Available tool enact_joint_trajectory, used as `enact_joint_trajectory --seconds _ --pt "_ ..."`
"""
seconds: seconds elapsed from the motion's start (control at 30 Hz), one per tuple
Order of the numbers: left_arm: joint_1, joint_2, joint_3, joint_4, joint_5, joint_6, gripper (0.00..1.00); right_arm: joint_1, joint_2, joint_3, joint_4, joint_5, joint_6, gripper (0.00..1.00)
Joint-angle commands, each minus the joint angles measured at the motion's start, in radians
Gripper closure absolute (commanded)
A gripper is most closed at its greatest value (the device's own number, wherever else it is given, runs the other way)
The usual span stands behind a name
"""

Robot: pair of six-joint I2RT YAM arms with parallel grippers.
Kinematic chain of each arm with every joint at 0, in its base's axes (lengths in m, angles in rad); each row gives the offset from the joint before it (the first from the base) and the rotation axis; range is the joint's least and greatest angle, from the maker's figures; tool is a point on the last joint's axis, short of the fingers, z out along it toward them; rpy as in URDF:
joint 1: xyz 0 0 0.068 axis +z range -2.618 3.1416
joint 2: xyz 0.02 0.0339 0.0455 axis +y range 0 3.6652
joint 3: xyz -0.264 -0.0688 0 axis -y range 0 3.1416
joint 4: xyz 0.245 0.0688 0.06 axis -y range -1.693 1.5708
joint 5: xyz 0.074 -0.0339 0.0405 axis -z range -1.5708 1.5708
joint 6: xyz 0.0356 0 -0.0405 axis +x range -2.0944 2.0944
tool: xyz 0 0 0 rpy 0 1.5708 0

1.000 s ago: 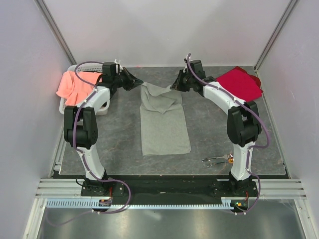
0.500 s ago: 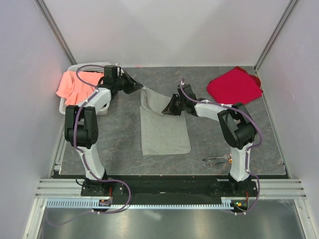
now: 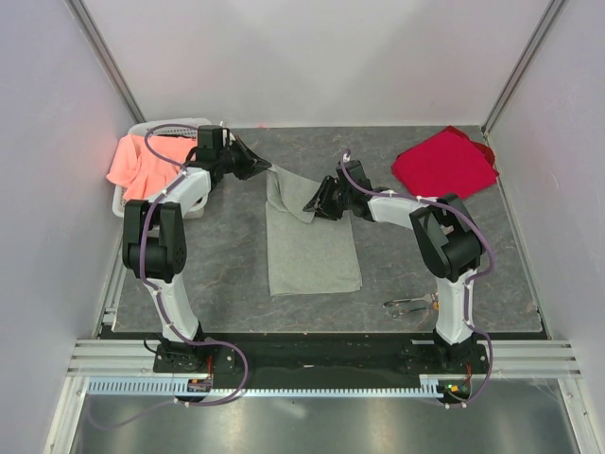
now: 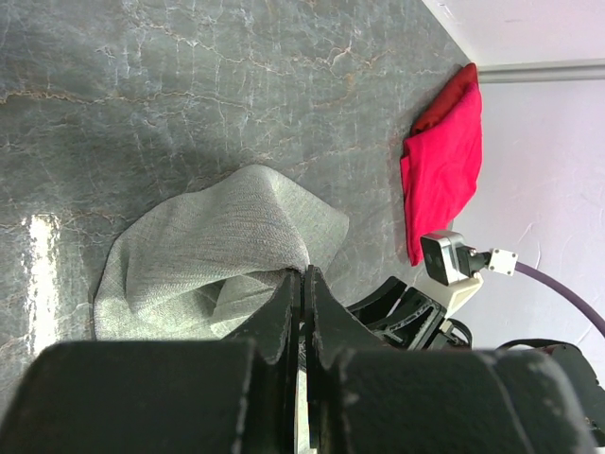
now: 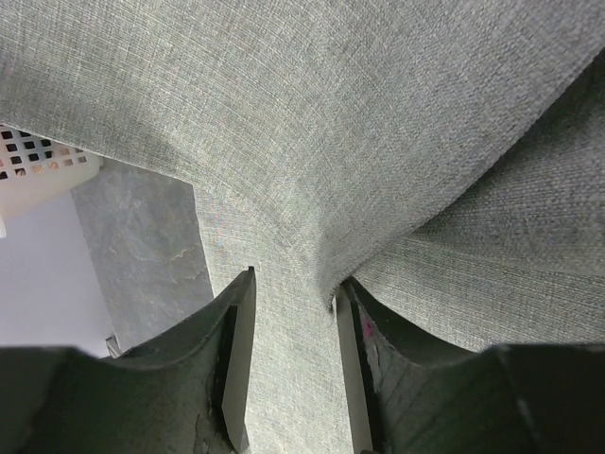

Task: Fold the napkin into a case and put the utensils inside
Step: Fold the rectangle-folded napkin at the center of the board.

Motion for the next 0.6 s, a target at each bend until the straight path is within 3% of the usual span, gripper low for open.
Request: enact_joint_trajectory --seconds 0.0,0.57 --pt "-0.003 -0.026 -0.008 0.021 -0.014 0.043 0.98 0.004 -0.026 0.004 -0.012 0.037 -0.037 0.53" --pt "-0.003 -0.043 -0.033 0.025 -0.011 0.043 0.98 0.010 0.093 0.075 0.020 0.025 -0.034 0.51"
